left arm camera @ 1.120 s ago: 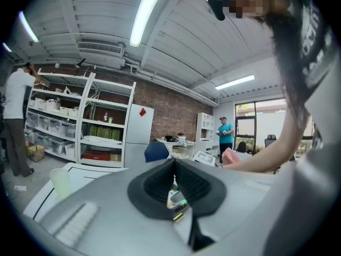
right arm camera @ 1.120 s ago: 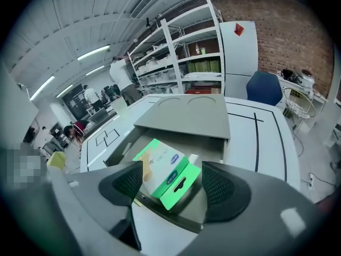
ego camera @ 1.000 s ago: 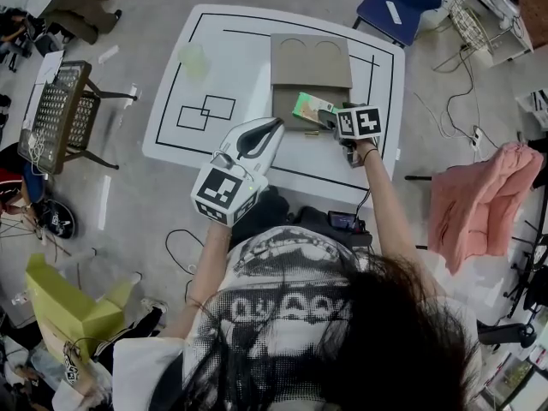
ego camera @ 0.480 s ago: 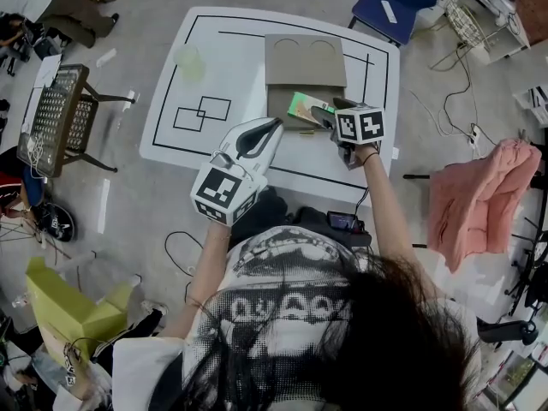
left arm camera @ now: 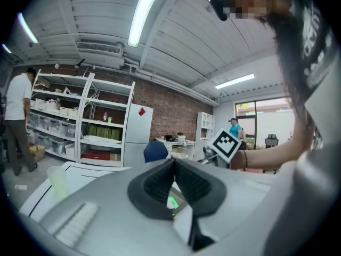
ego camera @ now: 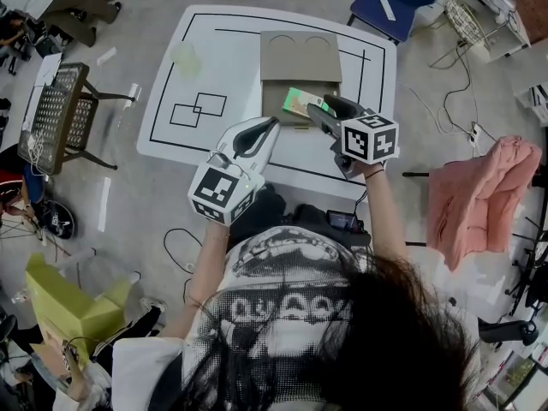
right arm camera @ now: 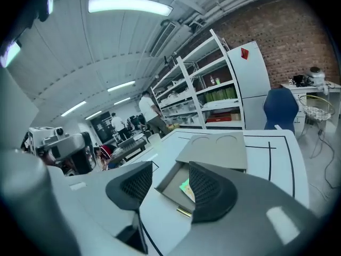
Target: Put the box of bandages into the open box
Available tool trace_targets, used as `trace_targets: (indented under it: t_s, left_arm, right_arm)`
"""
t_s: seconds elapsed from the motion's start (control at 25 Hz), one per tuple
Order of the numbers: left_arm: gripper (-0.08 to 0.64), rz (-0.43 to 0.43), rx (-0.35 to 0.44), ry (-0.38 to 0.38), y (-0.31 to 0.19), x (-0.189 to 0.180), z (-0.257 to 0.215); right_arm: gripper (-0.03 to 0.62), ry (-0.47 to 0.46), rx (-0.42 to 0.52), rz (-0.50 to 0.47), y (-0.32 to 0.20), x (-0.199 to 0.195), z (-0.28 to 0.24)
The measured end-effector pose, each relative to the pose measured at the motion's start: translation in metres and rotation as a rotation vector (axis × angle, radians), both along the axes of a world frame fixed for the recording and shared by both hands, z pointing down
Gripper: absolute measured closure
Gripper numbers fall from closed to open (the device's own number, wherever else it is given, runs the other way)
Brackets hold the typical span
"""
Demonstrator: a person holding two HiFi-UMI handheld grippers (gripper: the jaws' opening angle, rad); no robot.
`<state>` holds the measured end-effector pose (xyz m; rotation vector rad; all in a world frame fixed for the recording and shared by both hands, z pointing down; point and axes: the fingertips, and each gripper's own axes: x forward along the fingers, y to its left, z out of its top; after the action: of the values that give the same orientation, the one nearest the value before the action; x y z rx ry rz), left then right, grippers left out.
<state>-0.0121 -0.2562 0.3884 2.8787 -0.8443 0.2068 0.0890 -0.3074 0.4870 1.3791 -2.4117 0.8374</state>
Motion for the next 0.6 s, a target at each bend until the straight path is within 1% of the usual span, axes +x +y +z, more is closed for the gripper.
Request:
trace_targets:
  t_s: [0.32,0.44,0.6]
  left_arm:
    - [0.560,-0.026,-0.011,0.002,0.022,0.012,-0.001]
    - [0.560,-0.040,-0.007,0.003,0.031,0.017,-0.004]
    - [0.560,-0.062,-0.003,0.004,0.046,0.027,-0.008]
  right_arm:
    - [0.424,-0.084,0.103,-0.026,0.042,-0.002,-0.040]
    - [0.437,-0.100,0.132,-0.041,0.059,-0.002,-0.050]
    - [0.470,-0.107,0.162,-0.066,0.086,0.002,-0.058]
